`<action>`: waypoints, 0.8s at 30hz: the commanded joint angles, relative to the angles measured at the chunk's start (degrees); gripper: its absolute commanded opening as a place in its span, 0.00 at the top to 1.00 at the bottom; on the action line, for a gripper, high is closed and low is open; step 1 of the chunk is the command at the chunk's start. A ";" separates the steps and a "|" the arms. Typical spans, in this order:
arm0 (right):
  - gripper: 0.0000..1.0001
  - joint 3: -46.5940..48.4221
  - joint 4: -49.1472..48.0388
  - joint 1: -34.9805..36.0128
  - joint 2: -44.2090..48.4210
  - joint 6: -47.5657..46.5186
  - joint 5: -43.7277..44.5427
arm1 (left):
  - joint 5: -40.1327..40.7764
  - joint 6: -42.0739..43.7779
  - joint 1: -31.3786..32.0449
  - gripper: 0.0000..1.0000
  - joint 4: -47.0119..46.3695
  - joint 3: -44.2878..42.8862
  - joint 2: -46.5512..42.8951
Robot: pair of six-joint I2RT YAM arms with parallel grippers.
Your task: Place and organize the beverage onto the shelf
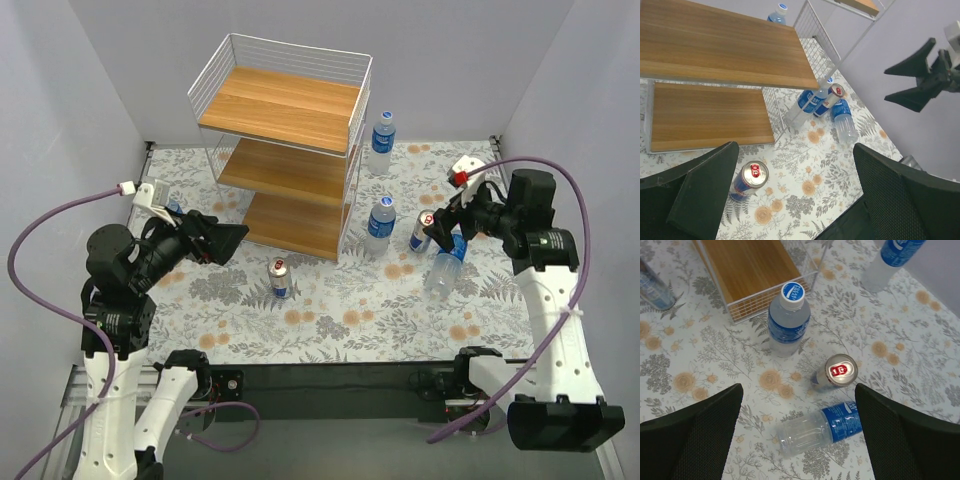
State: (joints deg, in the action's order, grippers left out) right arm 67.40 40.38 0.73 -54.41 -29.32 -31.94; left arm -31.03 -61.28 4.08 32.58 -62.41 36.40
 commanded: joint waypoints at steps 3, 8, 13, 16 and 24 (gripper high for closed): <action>0.02 3.44 1.37 -0.12 -8.07 -4.16 -15.93 | -7.20 4.14 -0.21 0.02 -0.15 -0.69 1.74; 0.05 2.83 -1.34 -0.20 -16.05 -13.91 -30.63 | -10.37 4.33 -0.21 0.02 -2.34 2.55 0.69; 0.07 5.37 -7.06 0.58 -23.36 -14.80 -29.14 | -10.37 3.97 -0.21 0.02 -4.18 5.02 -0.89; 0.08 6.08 -9.61 2.77 -26.53 -16.29 -27.92 | -10.37 4.06 -0.21 0.02 -4.63 5.63 -0.98; 0.11 5.81 -16.91 7.44 -31.89 -16.74 -22.99 | -10.55 5.47 -0.21 0.02 -5.16 5.02 0.60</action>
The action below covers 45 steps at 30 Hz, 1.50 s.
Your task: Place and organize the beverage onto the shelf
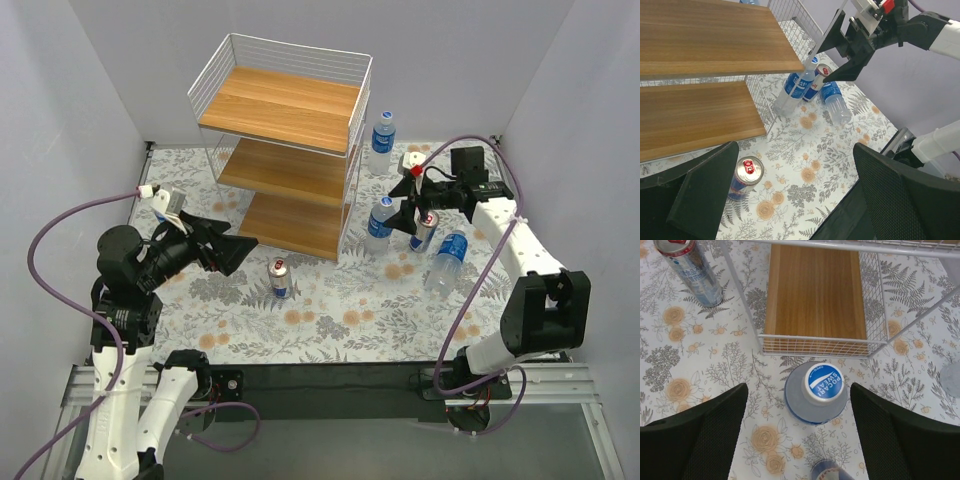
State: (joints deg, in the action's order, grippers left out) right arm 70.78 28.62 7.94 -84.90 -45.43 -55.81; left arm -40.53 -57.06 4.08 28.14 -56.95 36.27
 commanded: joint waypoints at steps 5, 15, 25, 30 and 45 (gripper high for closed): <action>0.18 2.87 -6.74 0.84 -3.60 0.69 1.67 | -0.42 1.34 -0.21 0.02 -0.72 -0.62 0.47; 0.39 3.66 -6.47 2.60 -4.83 0.87 -0.44 | 1.16 0.98 -0.30 0.02 -1.16 0.08 1.69; 0.62 3.57 -3.14 2.87 -5.01 -0.80 1.75 | -0.33 -1.82 -0.21 0.02 -3.96 1.14 1.96; 0.53 3.22 -2.96 2.78 -5.01 -0.80 3.16 | -3.67 -7.62 -0.21 0.02 -9.75 4.47 1.70; 0.99 4.36 2.92 2.78 2.98 -2.47 2.90 | -0.10 -12.83 15.14 0.02 -23.74 11.33 5.12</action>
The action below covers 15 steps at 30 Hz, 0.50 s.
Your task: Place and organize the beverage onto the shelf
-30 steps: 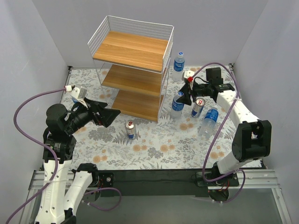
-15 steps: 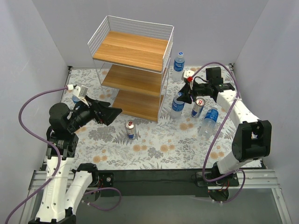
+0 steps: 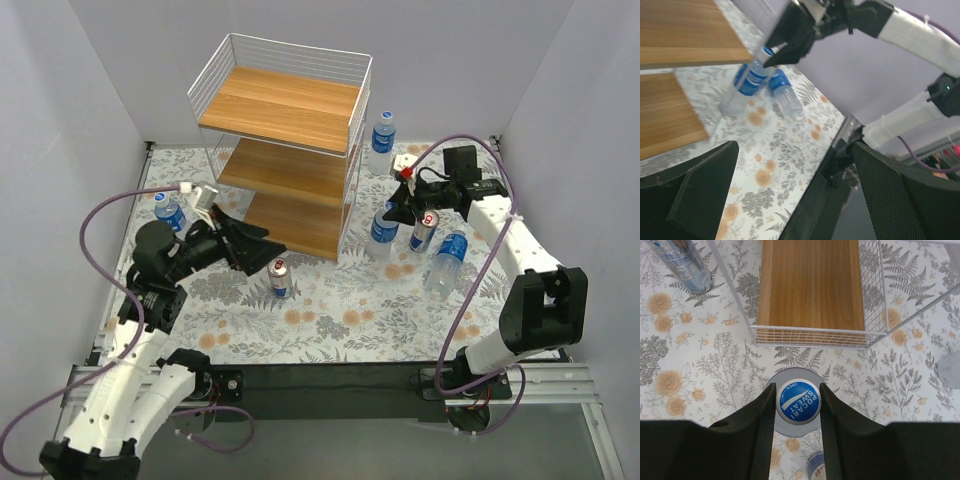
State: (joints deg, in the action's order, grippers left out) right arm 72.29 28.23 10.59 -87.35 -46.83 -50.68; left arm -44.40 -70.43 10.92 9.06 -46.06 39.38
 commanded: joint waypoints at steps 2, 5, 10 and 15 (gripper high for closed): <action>0.99 3.29 6.21 0.22 8.41 -0.46 -2.59 | 12.30 4.14 19.16 0.02 -5.45 0.01 5.00; 0.99 1.46 7.80 0.66 13.60 1.21 -2.67 | 23.54 9.85 32.00 0.02 -7.12 -0.25 9.74; 0.99 -3.29 9.74 5.21 24.48 3.93 -1.71 | 35.86 21.37 45.32 0.02 -19.21 3.25 15.28; 0.99 -5.93 9.83 10.49 32.14 9.81 -0.83 | 41.75 32.62 51.13 0.02 -32.59 5.11 22.21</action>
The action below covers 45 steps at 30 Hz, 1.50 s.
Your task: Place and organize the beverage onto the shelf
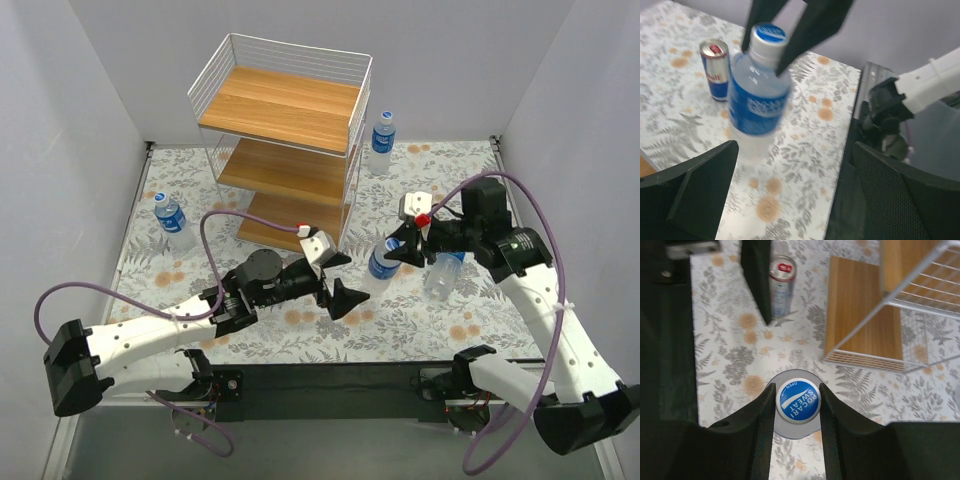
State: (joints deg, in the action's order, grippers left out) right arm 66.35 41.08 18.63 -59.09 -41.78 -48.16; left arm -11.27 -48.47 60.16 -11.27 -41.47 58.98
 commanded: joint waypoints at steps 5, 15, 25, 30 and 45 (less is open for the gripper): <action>0.99 -0.08 -3.20 6.06 7.41 10.65 -4.22 | 13.90 17.17 4.78 0.02 -18.17 0.43 7.55; 0.99 5.19 -3.81 8.96 6.27 13.48 -3.61 | 7.76 16.92 6.63 0.02 -19.23 -2.12 12.38; 0.99 8.45 -4.96 8.96 5.74 15.06 -4.22 | 12.39 14.45 7.16 0.02 -20.28 1.13 12.56; 0.99 7.75 -5.66 9.05 5.83 15.85 -4.48 | 13.29 15.15 7.16 0.03 -19.68 -1.85 13.87; 0.99 8.62 -9.52 9.14 5.65 20.95 -4.22 | 11.36 14.81 7.16 0.46 -15.98 -3.61 14.32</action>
State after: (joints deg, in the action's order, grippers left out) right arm 70.72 39.97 27.46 -54.76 -23.38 -48.42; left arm -0.08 -34.11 67.02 -28.47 -43.64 74.67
